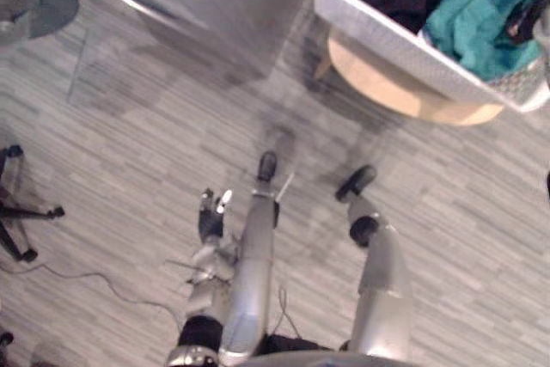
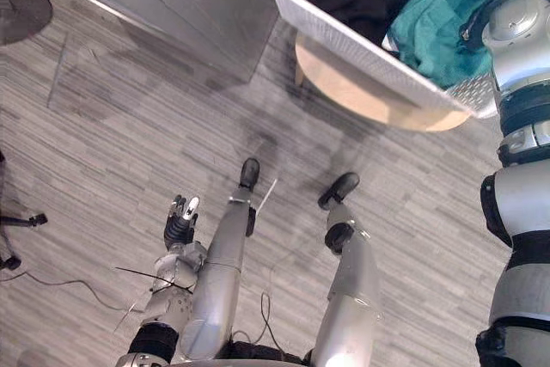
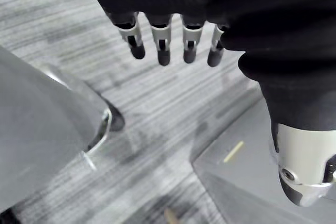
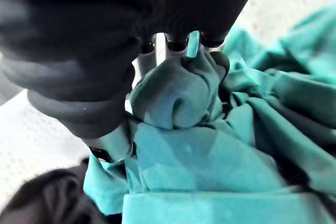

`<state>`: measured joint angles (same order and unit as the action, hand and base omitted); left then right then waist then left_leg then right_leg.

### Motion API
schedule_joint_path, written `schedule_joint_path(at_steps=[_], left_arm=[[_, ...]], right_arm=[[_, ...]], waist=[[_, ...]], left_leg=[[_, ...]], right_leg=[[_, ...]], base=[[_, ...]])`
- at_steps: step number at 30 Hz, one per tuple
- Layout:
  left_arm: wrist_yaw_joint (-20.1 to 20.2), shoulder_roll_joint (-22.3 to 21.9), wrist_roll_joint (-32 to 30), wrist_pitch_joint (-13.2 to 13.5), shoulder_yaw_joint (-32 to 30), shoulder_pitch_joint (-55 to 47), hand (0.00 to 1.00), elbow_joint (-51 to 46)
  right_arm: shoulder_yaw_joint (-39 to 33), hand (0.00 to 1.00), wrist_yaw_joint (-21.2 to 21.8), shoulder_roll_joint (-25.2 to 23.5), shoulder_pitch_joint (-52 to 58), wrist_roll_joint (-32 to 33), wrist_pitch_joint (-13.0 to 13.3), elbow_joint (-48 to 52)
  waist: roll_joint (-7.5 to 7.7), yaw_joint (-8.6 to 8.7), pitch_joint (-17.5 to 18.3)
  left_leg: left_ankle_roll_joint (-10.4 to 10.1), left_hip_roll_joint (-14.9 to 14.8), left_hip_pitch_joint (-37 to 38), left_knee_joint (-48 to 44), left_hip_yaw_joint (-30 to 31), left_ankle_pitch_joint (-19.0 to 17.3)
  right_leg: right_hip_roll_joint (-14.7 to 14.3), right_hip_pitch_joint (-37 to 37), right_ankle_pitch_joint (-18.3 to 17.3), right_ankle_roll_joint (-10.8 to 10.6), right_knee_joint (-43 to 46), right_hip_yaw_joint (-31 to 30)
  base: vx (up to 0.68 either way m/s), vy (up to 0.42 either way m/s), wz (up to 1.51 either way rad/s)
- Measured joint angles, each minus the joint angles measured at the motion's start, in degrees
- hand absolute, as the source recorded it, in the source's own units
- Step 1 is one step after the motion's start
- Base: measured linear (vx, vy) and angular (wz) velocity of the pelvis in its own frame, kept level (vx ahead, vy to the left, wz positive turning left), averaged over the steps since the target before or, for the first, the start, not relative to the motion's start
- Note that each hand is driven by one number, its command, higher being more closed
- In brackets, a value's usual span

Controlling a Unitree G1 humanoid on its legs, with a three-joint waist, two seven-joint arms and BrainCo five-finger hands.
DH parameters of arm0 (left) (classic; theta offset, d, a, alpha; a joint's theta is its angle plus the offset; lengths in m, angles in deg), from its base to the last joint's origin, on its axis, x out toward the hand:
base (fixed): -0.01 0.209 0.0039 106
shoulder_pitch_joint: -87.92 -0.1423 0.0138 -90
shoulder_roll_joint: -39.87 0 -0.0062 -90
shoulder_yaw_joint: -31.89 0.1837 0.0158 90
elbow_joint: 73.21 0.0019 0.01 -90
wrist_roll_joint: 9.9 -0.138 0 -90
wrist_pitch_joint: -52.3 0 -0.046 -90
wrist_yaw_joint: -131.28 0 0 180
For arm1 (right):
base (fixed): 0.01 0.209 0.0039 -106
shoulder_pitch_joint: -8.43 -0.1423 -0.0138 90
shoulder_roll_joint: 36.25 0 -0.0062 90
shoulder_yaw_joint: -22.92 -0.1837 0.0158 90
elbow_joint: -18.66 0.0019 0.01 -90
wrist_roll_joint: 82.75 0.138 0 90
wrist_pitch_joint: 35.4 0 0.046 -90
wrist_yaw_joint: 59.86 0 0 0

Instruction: Pick up the laundry basket with both hands and put the clothes into the washing machine.

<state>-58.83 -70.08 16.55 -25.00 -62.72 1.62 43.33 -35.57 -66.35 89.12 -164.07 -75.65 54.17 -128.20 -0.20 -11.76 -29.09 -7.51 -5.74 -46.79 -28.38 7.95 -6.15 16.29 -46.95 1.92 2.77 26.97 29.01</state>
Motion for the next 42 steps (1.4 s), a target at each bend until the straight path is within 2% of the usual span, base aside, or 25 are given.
schedule_joint_path(at_steps=[3, 7, 9, 11, 13, 15, 19, 21, 23, 25, 26, 29, 32, 37, 40, 42], left_arm=[[0.01, 0.17, 0.06, -0.36, -0.05, -0.2, 0.0, 1.7], [0.15, 0.74, 0.02, -1.14, 1.06, -0.23, 0.0, 2.72], [0.26, 1.57, 0.02, -1.2, 2.06, -0.44, 0.0, 2.73], [0.34, 2.41, 0.01, -1.24, 2.53, -0.58, 0.0, 2.72], [1.52, 3.3, -0.02, -1.31, 3.58, -1.47, 0.0, 2.6], [1.88, 3.63, -0.07, -1.33, 4.83, -2.22, 0.0, 2.01], [2.54, 5.96, -0.26, -1.69, 10.34, -5.23, 0.0, -3.27], [2.79, 7.72, -0.44, -1.72, 14.61, -5.22, 0.0, -8.33], [3.57, 8.81, -0.94, -1.46, 16.5, -3.95, 0.0, -11.61], [3.86, 9.47, -1.24, -1.32, 18.14, -1.94, 0.0, -13.98], [3.86, 9.89, -1.22, -1.26, 18.8, -1.04, 0.0, -16.31], [3.7, 11.02, -1.18, -0.87, 19.76, 2.61, 0.0, -20.12], [2.69, 11.46, -1.17, -0.12, 19.82, 6.37, 0.0, -20.51], [-0.33, 12.61, -1.24, 0.54, 19.61, 12.76, 0.0, -19.95], [-1.73, 13.28, -1.96, 0.61, 19.72, 17.7, 0.0, -18.37], [-2.83, 13.9, -3.68, 0.75, 19.98, 23.18, 0.0, -13.76]], right_arm=[[-0.45, 1.0, -0.9, -0.67, 1.32, 3.74, 0.49, 3.19], [-4.63, 1.0, -1.05, -1.86, 2.63, 6.39, 0.92, 6.26], [-8.98, 1.0, -1.51, -2.44, 4.53, 7.98, 2.33, 9.52], [-11.43, 1.0, -2.23, -3.32, 6.03, 8.68, 2.52, 11.36], [-14.58, 1.0, -2.34, -3.95, 9.16, 9.09, 2.71, 14.81], [-16.57, 1.0, -2.55, -4.38, 10.63, 9.28, 2.93, 16.95], [-19.91, 1.0, -3.47, -6.72, 13.27, 9.32, 4.41, 20.23], [-20.45, 1.0, -3.63, -7.62, 13.26, 9.29, 5.26, 20.26], [-20.48, 1.0, -4.07, -8.63, 13.16, 9.29, 6.11, 20.18], [-20.48, 1.0, -4.7, -9.31, 13.1, 9.27, 6.52, 19.87], [-20.47, 1.0, -4.74, -10.05, 12.95, 9.26, 6.52, 19.73], [-20.46, 1.0, -4.75, -10.68, 12.75, 9.24, 6.45, 18.75], [-20.43, 1.0, -4.75, -11.82, 12.61, 9.18, 6.42, 18.75], [-20.22, 1.0, -4.8, -14.35, 10.31, 9.19, 6.24, 19.15], [-20.2, 1.0, -4.78, -15.24, 10.31, 9.19, 6.24, 19.79], [-20.2, 1.0, -4.77, -15.4, 10.36, 9.19, 6.24, 21.4]], waist=[[0.26, 1.37, 0.14], [0.56, 2.59, 0.31], [1.5, 3.42, 0.94], [2.34, 3.97, 1.67], [2.94, 4.81, 5.53], [2.84, 4.88, 7.4], [2.76, 5.5, 13.88], [2.47, 6.56, 17.26], [2.47, 6.63, 19.07], [2.19, 6.91, 20.14], [2.1, 7.72, 20.8], [1.86, 7.91, 21.63], [1.19, 8.14, 22.79], [1.07, 9.94, 22.89], [1.09, 10.55, 22.92], [1.22, 11.14, 23.01]], left_leg=[[-0.04, 0.49, 6.12, 2.32, 0.07, 0.19], [-0.1, 0.78, 13.64, 4.87, -0.07, 0.31], [-0.35, 0.81, 18.61, 7.13, -0.28, 0.67], [-0.45, 0.7, 21.61, 8.39, -0.42, 0.75], [-0.47, 0.53, 24.23, 9.78, -0.58, 0.74], [-0.47, 0.1, 26.82, 11.04, -1.21, 0.74], [-0.47, -1.25, 33.24, 16.04, -3.2, 1.19], [-0.52, -1.81, 36.86, 20.05, -3.95, 2.31], [-0.49, -2.45, 39.32, 22.28, -5.71, 2.75], [-0.42, -3.21, 41.16, 23.58, -7.19, 2.81], [-0.35, -3.21, 41.88, 24.05, -8.32, 2.86], [-0.33, -3.23, 43.66, 24.42, -10.31, 2.88], [-0.33, -3.25, 45.1, 24.47, -12.32, 2.87], [-0.04, -3.42, 47.36, 24.54, -14.65, 2.55], [0.15, -3.53, 48.54, 24.47, -15.75, 1.48], [0.34, -3.12, 48.67, 24.37, -16.58, 1.37]], right_leg=[[0.97, 5.0, -1.6, -0.53, 0.92, 0.42], [1.64, 11.37, -3.06, -0.9, 1.32, 0.8], [1.79, 15.31, -3.91, -1.44, 1.16, 0.84], [1.76, 17.76, -4.53, -1.65, 1.02, 0.89], [1.66, 19.99, -5.28, -2.03, 0.42, 1.12], [1.03, 22.12, -5.27, -2.06, -0.73, 0.93], [-1.16, 26.82, -4.77, -2.76, -4.75, 0.57], [-2.87, 29.55, -3.49, -3.16, -8.5, 0.03], [-4.76, 31.13, -1.54, -3.26, -12.04, -1.31], [-6.35, 32.66, 0.45, -3.31, -15.28, -2.84], [-7.21, 33.44, 1.68, -3.41, -17.4, -3.73], [-8.76, 35.21, 4.23, -3.48, -21.55, -6.08], [-10.2, 36.77, 6.47, -3.28, -25.18, -8.24], [-11.74, 38.97, 9.09, -2.74, -29.29, -11.22], [-12.35, 39.78, 10.05, -3.0, -30.69, -12.72], [-12.3, 39.77, 10.48, -3.48, -31.56, -14.54]], base=[[0.16, -0.018, 0.23], [0.12, -0.015, 0.17], [0.1, -0.009, 0.1], [0.1, -0.007, 0.07], [0.09, 0.001, 0.05], [0.11, 0.007, -0.12], [0.12, 0.012, -0.21], [0.12, 0.022, -0.2], [0.12, 0.041, -0.46], [0.08, 0.026, -0.53], [0.04, 0.018, -0.41], [0.02, 0.019, -0.47], [-0.01, -0.004, -0.4], [-0.04, -0.008, -0.29], [-0.06, 0.014, -0.25], [-0.09, 0.031, -0.21]])
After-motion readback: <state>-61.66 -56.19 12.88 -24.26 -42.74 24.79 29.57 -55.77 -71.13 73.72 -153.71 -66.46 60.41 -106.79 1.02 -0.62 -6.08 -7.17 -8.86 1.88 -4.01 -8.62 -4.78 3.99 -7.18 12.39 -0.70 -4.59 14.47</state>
